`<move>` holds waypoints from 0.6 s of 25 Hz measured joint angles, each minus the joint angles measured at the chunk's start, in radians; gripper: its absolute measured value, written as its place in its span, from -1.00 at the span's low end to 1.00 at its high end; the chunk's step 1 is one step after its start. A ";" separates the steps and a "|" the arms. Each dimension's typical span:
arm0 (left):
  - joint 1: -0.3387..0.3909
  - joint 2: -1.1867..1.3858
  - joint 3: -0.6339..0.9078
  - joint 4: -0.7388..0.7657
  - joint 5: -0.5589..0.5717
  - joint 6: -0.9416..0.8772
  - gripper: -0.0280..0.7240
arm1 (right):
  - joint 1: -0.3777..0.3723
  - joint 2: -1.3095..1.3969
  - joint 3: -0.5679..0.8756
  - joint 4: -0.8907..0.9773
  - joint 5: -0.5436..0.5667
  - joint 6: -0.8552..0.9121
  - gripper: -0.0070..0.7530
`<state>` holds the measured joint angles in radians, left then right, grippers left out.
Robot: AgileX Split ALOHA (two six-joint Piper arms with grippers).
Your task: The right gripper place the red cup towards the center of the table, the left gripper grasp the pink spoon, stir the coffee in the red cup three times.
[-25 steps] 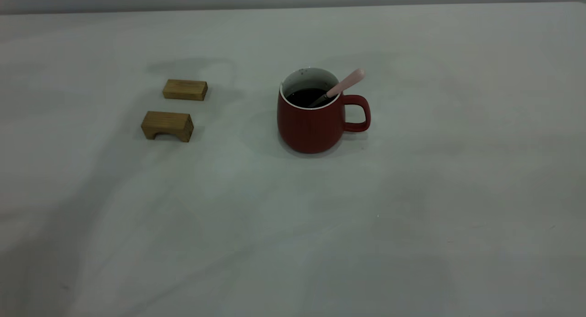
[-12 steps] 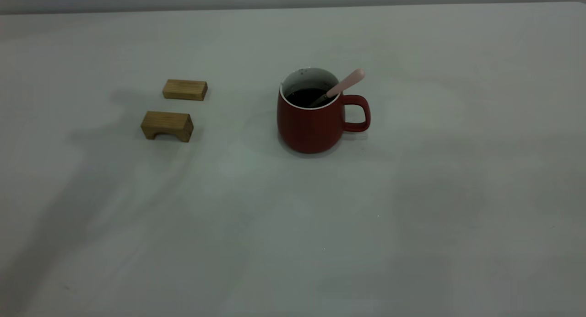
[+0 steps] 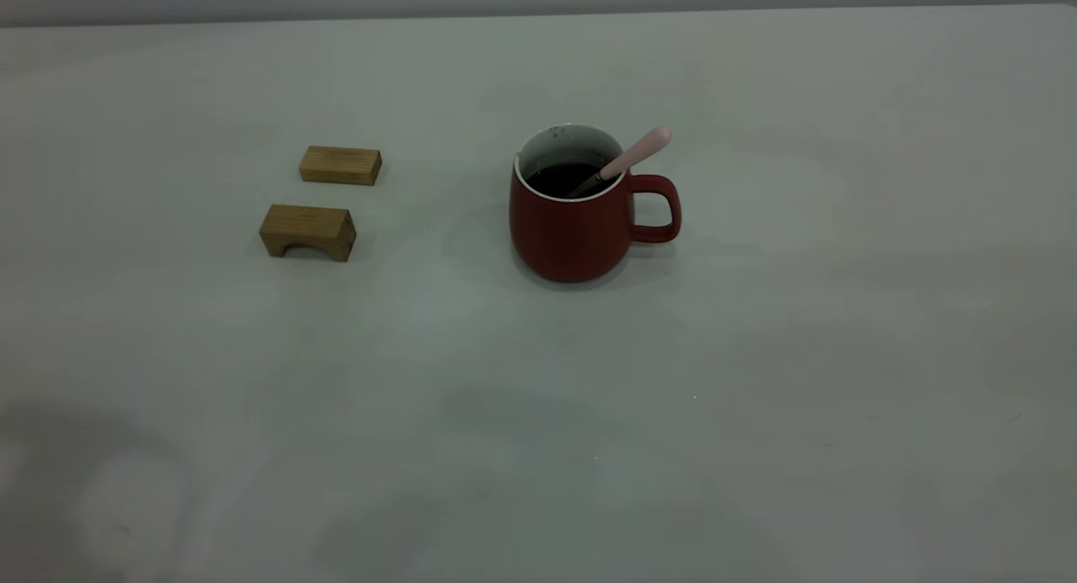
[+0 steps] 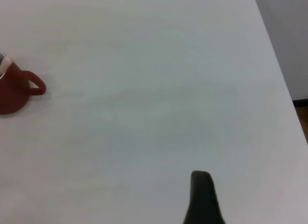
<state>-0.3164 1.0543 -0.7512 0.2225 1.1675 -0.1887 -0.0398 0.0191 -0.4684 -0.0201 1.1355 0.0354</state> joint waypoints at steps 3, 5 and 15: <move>0.057 -0.154 0.109 -0.016 -0.001 -0.003 0.06 | 0.000 0.000 0.000 0.000 0.000 0.000 0.57; 0.124 -0.244 0.153 -0.033 -0.005 -0.003 0.06 | 0.000 0.000 0.000 0.000 0.000 0.000 0.57; 0.352 -0.693 0.259 -0.085 -0.054 0.001 0.06 | 0.000 0.000 0.000 0.000 0.000 0.000 0.57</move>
<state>0.0354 0.3614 -0.4918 0.1375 1.1138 -0.1876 -0.0398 0.0191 -0.4684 -0.0201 1.1355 0.0354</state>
